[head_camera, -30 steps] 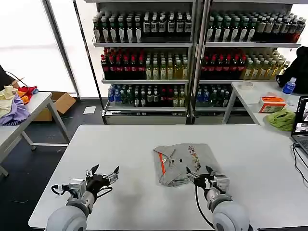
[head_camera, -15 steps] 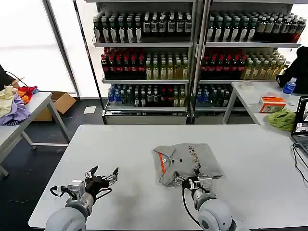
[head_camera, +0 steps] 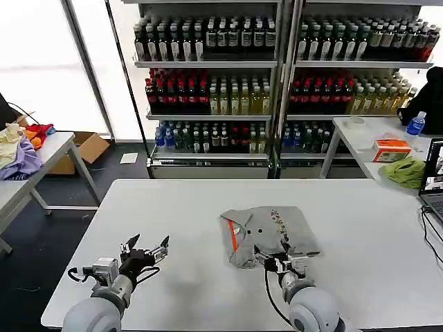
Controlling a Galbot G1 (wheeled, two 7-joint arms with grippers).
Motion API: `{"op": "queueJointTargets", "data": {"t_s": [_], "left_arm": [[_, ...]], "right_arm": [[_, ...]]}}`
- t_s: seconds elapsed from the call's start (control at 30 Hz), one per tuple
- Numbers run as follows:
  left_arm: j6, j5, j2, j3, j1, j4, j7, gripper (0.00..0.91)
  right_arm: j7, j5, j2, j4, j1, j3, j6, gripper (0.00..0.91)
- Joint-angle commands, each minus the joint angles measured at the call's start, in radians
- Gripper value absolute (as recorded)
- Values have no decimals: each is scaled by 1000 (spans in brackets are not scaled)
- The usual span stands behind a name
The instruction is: Fold and organize the clothes.
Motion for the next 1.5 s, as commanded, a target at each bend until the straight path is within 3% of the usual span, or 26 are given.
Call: {"op": "queueJointTargets", "data": {"t_s": [0.03, 0.23, 0.5, 0.83, 0.97, 1.5], "left_arm": [[-131, 89, -114, -13, -6, -44, 39, 907], [-226, 254, -159, 2, 16, -27, 86, 907], [-254, 291, -158, 14, 19, -20, 106, 907], [-258, 205, -153, -6, 6, -2, 106, 907], [-324, 169, -123, -28, 18, 13, 120, 907], [-295, 99, -80, -58, 38, -25, 94, 907]], "right_arm": [[-46, -149, 30, 169, -69, 279, 5, 907], [-89, -159, 64, 146, -140, 441, 76, 907], [-105, -165, 84, 120, -222, 481, 194, 907], [-115, -204, 83, 138, -265, 467, 192, 907], [-117, -208, 78, 139, -255, 455, 188, 907], [-115, -218, 72, 137, -184, 403, 154, 907]]}}
